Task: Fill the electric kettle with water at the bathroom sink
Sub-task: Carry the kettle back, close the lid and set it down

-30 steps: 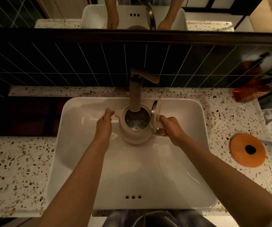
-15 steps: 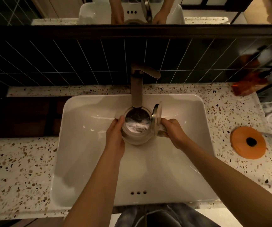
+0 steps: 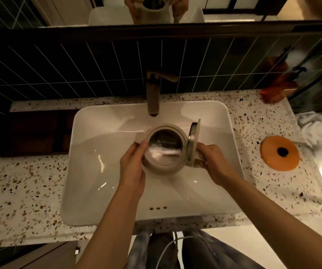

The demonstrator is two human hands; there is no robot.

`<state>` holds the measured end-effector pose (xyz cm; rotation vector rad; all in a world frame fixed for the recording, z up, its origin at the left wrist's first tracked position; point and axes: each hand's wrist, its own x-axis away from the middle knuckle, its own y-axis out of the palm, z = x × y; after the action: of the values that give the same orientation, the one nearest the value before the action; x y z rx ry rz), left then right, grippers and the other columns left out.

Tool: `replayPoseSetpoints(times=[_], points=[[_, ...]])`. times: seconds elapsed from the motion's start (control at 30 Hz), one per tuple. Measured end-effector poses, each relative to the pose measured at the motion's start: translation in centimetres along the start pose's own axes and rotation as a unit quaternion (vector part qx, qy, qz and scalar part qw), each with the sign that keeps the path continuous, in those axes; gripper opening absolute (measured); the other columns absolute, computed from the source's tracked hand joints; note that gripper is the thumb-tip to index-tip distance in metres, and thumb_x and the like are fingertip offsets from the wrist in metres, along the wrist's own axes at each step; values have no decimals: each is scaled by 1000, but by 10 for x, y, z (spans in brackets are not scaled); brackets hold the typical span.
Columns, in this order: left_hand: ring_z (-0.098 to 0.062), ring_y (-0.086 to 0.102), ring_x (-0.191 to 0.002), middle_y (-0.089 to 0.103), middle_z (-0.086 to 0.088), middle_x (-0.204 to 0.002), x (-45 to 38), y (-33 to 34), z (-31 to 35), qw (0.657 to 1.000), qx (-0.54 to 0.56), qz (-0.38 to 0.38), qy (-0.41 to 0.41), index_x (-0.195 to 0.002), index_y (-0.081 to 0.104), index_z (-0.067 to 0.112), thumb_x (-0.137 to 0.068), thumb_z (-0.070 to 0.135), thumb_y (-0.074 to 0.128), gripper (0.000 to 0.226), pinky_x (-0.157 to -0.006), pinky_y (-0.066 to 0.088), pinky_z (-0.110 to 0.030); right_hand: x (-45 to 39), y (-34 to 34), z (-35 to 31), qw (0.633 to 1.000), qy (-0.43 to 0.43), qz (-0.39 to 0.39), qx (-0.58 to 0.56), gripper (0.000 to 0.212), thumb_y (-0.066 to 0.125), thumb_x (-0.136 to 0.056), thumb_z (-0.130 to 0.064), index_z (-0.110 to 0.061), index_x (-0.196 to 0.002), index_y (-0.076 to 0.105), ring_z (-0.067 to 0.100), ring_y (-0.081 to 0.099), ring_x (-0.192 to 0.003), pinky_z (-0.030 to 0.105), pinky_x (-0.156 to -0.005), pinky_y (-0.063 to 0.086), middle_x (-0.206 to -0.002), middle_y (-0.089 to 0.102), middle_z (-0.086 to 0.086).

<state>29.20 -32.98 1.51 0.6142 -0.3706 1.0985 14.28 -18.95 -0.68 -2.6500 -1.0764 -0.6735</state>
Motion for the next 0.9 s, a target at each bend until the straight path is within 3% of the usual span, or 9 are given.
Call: replayPoseSetpoints(times=[0.13,0.27,0.4,0.47,0.6,0.7,0.8,0.9], points=[[-15,67,-103,77,1,-100,43,19,3,999,-14,-7,32,-99,75,19,-90,18,65,15,-93,49,-29,38,-25,-16,1000,-9,-6,-28,57,61,-84,-39,17,-76,61,37,56,-78,60,-90,49,-80,58,28],[-15,68,-101,77,2,-99,84,44,-9,998,-10,-24,53,-100,75,21,-85,22,65,17,-90,50,-28,76,-63,-23,998,-31,-19,-50,41,64,-81,-36,-1,-61,70,28,62,-63,39,-69,59,-66,59,25],[-19,68,-103,76,-4,-103,120,71,-36,998,22,-20,51,-107,72,14,-74,28,67,36,-91,50,-29,101,-111,-17,997,-61,-26,-39,71,64,-79,-45,25,-84,57,41,58,-74,54,-78,51,-84,56,47],[-19,67,-102,75,-4,-103,137,85,-53,999,29,-13,43,-107,72,12,-78,26,66,32,-92,49,-29,114,-134,-13,997,-66,-31,-30,78,64,-75,-49,27,-84,53,39,55,-74,50,-75,48,-84,52,49],[-13,67,-97,74,-4,-102,166,110,-81,999,5,-27,41,-107,72,12,-89,25,60,25,-86,48,-26,137,-173,-5,997,-67,-27,-6,74,65,-72,-50,23,-76,51,35,48,-70,37,-64,45,-75,50,43],[-11,70,-88,75,-5,-99,182,125,-97,998,-12,-36,47,-107,71,8,-88,30,60,31,-77,51,-22,149,-195,1,998,-57,-14,-3,64,66,-71,-51,13,-73,57,39,52,-71,41,-67,51,-78,53,42],[-14,68,-82,72,-7,-91,191,131,-109,998,-21,-37,40,-108,67,-2,-86,33,62,42,-78,51,-27,155,-208,8,998,-55,-20,-2,79,66,-75,-54,23,-83,51,39,53,-74,46,-70,47,-82,49,48],[-18,64,-85,68,-11,-91,194,132,-113,998,-36,-37,37,-107,62,-8,-88,32,62,44,-85,47,-34,157,-213,18,999,-39,-4,-9,70,61,-81,-42,27,-87,51,40,56,-75,37,-66,54,-86,50,50]])
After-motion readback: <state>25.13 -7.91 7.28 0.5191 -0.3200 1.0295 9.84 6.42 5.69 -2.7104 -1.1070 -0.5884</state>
